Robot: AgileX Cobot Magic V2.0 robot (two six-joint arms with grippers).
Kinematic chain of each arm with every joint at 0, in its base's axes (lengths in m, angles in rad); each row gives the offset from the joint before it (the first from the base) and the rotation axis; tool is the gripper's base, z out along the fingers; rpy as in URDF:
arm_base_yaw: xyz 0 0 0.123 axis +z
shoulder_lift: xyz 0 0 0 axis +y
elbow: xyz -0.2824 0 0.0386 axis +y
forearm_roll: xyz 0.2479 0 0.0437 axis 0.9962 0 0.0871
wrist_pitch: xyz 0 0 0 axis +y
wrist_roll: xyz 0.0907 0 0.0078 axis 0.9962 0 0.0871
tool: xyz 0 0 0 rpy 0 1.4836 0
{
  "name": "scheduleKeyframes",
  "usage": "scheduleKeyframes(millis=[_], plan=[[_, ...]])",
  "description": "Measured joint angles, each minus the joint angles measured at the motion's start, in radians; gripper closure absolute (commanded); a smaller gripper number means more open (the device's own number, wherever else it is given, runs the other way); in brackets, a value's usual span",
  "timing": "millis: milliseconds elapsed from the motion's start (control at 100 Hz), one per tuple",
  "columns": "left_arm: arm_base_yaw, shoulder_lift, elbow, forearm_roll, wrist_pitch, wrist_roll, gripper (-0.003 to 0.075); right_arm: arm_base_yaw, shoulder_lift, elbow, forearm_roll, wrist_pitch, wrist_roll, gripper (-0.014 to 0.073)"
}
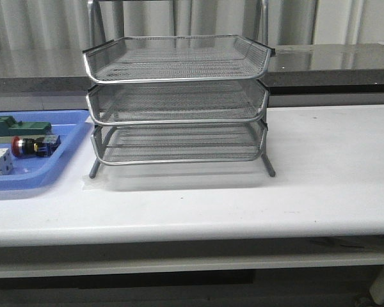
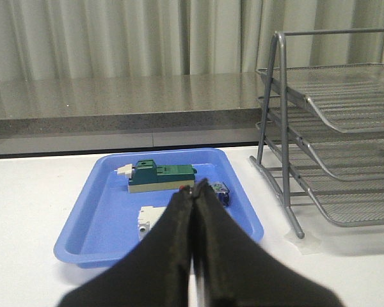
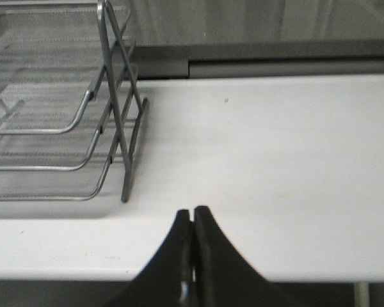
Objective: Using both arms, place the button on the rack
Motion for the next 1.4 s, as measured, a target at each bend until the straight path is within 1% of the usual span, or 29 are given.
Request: scheduleKeyframes(millis=[160, 290, 550, 600, 670, 740, 860, 930, 1030, 1090, 1150, 1240, 1280, 1400], plan=[[0.0, 0.0, 0.0, 0.0, 0.0, 0.0, 0.0741, 0.0, 0.181, -0.088, 0.095, 0.077, 0.0, 0.0653], [0.0, 0.0, 0.0, 0.0, 0.0, 0.0, 0.0741, 0.0, 0.29, -0.094, 0.181, 0.086, 0.0, 0.0653], [0.0, 0.0, 0.0, 0.0, 0.0, 0.0, 0.0741, 0.0, 0.423, -0.094, 0.275, 0.088, 0.0, 0.0648], [0.0, 0.0, 0.0, 0.0, 0.0, 0.0, 0.0741, 0.0, 0.433, -0.094, 0.286, 0.088, 0.0, 0.0625], [0.0, 0.0, 0.0, 0.0, 0.0, 0.0, 0.0741, 0.0, 0.446, -0.094, 0.306, 0.088, 0.0, 0.0563], [0.0, 0.0, 0.0, 0.0, 0.0, 0.0, 0.0741, 0.0, 0.456, -0.094, 0.324, 0.088, 0.0, 0.047], [0.0, 0.0, 0.0, 0.0, 0.0, 0.0, 0.0741, 0.0, 0.467, -0.095, 0.361, 0.085, 0.0, 0.0277], [0.0, 0.0, 0.0, 0.0, 0.0, 0.0, 0.0741, 0.0, 0.474, -0.095, 0.379, 0.083, -0.011, 0.0212], [0.0, 0.0, 0.0, 0.0, 0.0, 0.0, 0.0741, 0.0, 0.49, -0.095, 0.424, 0.071, -0.038, 0.0202], [0.0, 0.0, 0.0, 0.0, 0.0, 0.0, 0.0741, 0.0, 0.503, -0.095, 0.47, 0.062, -0.052, 0.0202], [0.0, 0.0, 0.0, 0.0, 0.0, 0.0, 0.0741, 0.0, 0.523, -0.097, 0.524, 0.048, -0.094, 0.0202], [0.0, 0.0, 0.0, 0.0, 0.0, 0.0, 0.0741, 0.0, 0.569, -0.097, 0.662, 0.028, -0.185, 0.0202], [0.0, 0.0, 0.0, 0.0, 0.0, 0.0, 0.0741, 0.002, 0.586, -0.097, 0.704, 0.021, -0.215, 0.0202], [0.0, 0.0, 0.0, 0.0, 0.0, 0.0, 0.0741, 0.017, 0.672, -0.098, 0.898, -0.013, -0.37, 0.0202]])
